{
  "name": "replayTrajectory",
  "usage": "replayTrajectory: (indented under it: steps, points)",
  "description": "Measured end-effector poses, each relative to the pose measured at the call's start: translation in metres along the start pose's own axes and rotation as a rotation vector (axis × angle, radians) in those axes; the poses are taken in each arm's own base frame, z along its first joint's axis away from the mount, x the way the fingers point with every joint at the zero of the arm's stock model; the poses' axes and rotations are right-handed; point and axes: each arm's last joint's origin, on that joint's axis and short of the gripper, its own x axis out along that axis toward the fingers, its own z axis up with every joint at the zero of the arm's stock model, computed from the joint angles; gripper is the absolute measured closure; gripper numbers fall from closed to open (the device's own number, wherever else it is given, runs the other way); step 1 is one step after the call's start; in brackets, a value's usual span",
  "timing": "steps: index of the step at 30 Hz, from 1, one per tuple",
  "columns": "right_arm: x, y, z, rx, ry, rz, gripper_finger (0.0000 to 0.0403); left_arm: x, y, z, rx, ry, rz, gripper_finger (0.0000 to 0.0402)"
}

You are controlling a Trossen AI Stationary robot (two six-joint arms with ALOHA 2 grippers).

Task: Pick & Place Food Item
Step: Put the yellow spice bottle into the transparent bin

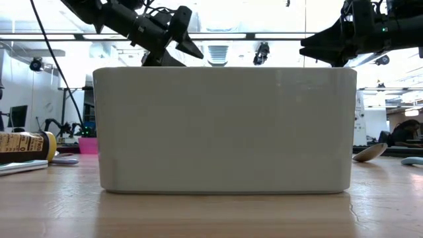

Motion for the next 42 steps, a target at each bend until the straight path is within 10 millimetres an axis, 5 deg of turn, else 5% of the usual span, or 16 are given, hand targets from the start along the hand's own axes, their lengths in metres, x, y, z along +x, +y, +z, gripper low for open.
replayTrajectory:
  steps: [19, 31, 42]
  points:
    - [0.0, 0.0, 0.0, 0.0, 0.0, 0.0, 0.0192, -0.003, -0.005, -0.01, 0.104, 0.119, -0.111, 0.0119]
    - [0.0, 0.0, 0.0, 0.0, 0.0, 0.0, 0.0192, -0.036, -0.04, -0.016, 0.346, 0.038, -0.161, 0.0119]
    - [0.0, 0.0, 0.0, 0.0, 0.001, 0.0, 0.0192, -0.063, -0.045, -0.024, 0.373, 0.037, -0.129, 0.0119]
